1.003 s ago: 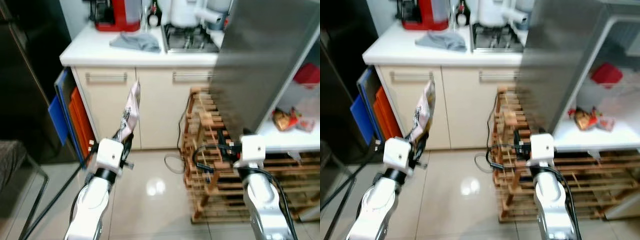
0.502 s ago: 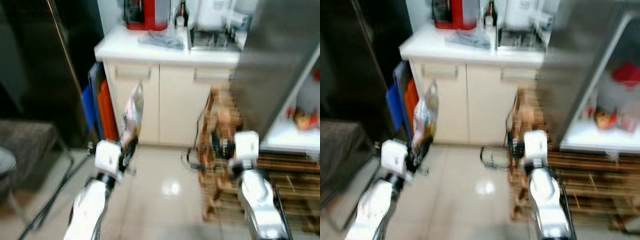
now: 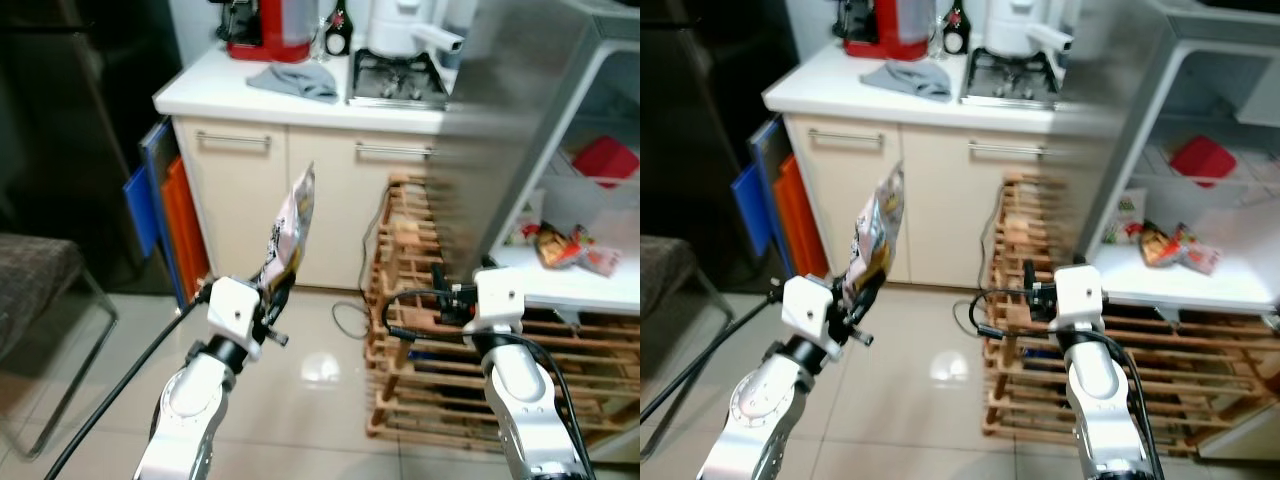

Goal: Restocking fridge

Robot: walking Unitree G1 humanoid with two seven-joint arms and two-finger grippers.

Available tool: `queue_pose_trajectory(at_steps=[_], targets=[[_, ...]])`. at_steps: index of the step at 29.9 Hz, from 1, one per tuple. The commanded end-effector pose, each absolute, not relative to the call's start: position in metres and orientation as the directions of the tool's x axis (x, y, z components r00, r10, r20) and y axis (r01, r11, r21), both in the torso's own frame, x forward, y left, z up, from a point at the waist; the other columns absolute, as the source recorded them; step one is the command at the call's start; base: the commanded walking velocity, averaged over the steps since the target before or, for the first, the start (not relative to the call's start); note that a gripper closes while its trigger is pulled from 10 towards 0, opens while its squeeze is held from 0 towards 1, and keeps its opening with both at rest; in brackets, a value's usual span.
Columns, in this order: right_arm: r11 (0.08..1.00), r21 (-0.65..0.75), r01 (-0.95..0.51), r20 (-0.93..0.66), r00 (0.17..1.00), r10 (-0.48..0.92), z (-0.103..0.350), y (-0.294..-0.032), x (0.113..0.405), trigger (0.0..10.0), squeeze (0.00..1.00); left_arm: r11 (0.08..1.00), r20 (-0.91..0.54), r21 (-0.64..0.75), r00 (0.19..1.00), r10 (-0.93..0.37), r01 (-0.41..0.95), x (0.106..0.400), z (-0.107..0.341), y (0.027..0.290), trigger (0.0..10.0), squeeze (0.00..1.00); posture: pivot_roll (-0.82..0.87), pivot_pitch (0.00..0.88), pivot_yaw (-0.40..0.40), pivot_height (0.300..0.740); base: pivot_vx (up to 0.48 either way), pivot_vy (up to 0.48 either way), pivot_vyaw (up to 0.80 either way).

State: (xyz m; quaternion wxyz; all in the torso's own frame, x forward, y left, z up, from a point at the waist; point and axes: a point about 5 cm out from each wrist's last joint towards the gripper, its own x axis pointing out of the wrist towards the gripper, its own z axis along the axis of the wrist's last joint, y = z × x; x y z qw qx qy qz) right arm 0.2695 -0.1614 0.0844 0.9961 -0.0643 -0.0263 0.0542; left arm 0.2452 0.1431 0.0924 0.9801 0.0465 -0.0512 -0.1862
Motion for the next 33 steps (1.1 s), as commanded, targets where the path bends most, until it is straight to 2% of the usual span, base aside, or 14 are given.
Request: queue_pose_trajectory(at_steps=[1, 6, 19, 25, 33], targets=[[0.983, -0.162, -0.086, 0.036, 0.995, 0.093, 0.083, -0.172, 0.267, 10.0, 0.0, 0.921, 0.13, 0.108, 0.913, -0.386, 0.374, 0.248, 0.101, 0.136, 10.0, 0.0, -0.09, 0.0, -0.006, 0.74, 0.307, -0.364, -0.41], [0.982, -0.163, -0.097, 0.033, 0.994, 0.103, 0.082, -0.171, 0.267, 10.0, 0.0, 0.936, 0.116, 0.155, 0.935, -0.336, 0.318, 0.252, 0.099, 0.142, 10.0, 0.0, -0.09, 0.0, -0.007, 0.74, 0.0, 0.0, 0.0], [0.983, -0.156, -0.1, 0.02, 0.994, 0.104, 0.078, -0.172, 0.267, 10.0, 0.0, 0.937, 0.115, 0.143, 0.934, -0.337, 0.32, 0.252, 0.098, 0.142, 10.0, 0.0, -0.09, 0.0, -0.012, 0.74, 0.0, 0.0, 0.0], [0.983, -0.153, -0.1, 0.013, 0.995, 0.103, 0.076, -0.172, 0.266, 10.0, 0.0, 0.94, 0.1, 0.123, 0.938, -0.331, 0.318, 0.255, 0.098, 0.14, 10.0, 0.0, -0.09, 0.0, -0.009, 0.74, -0.316, -0.291, 0.0], [0.983, -0.154, -0.097, 0.01, 0.995, 0.1, 0.075, -0.172, 0.265, 10.0, 0.0, 0.934, 0.119, 0.1, 0.928, -0.353, 0.343, 0.258, 0.102, 0.139, 10.0, 0.0, -0.09, 0.0, -0.005, 0.74, 0.0, 0.0, 0.0]])
